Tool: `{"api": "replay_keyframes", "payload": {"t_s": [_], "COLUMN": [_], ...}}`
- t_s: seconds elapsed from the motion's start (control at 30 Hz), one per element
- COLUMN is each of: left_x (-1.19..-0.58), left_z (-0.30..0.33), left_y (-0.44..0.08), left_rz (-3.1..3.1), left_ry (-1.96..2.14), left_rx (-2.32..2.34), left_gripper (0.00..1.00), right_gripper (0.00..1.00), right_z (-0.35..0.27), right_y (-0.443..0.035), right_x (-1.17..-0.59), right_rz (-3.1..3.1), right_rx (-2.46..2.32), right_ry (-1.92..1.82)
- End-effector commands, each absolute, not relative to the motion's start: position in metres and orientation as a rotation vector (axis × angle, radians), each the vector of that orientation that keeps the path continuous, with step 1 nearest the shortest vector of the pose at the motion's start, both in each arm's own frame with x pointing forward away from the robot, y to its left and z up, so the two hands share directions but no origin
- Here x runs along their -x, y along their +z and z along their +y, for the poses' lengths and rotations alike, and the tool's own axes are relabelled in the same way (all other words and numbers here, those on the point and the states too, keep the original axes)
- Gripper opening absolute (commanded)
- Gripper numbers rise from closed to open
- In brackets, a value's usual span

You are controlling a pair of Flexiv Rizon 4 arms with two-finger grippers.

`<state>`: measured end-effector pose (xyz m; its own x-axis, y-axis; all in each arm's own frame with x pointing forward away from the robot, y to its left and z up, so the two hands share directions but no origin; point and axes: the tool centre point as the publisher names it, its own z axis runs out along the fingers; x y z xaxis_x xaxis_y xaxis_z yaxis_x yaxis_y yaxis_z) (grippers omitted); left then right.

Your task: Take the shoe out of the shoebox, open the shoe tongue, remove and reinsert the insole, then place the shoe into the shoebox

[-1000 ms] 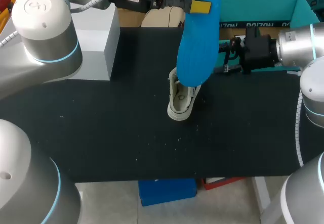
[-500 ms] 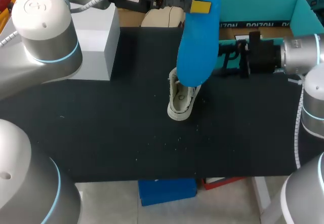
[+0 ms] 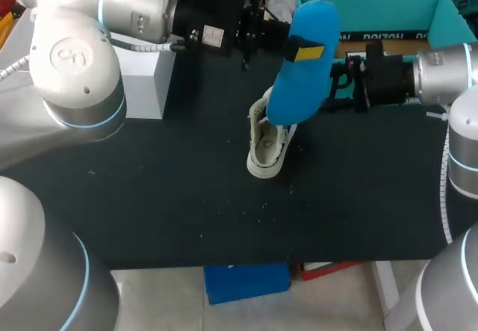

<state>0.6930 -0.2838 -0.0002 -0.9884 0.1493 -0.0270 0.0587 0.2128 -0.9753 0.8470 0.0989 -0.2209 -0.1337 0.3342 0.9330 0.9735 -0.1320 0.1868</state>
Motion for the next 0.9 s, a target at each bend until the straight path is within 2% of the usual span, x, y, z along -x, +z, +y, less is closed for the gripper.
{"api": "replay_keyframes", "payload": {"t_s": [0.03, 0.53, 0.67, 0.9], "left_x": [-0.683, -0.683, -0.664, -0.636], "left_z": [-0.282, -0.282, -0.28, -0.28], "left_y": [-0.004, -0.004, -0.003, -0.029], "left_rz": [-2.415, -2.415, -2.511, -2.51], "left_ry": [1.956, 1.956, 2.16, 2.329], "left_rx": [0.154, 0.154, 0.37, 0.658], "left_gripper": [0.0, 0.0, 0.0, 0.0], "right_gripper": [1.0, 1.0, 1.0, 1.0], "right_z": [0.101, 0.101, 0.101, 0.101], "right_y": [-0.222, -0.222, -0.222, -0.222], "right_x": [-0.847, -0.847, -0.847, -0.847], "right_rz": [-1.497, -1.497, -1.497, -1.497], "right_rx": [1.499, 1.499, 1.499, 1.499], "right_ry": [-1.285, -1.285, -1.285, -1.285]}}
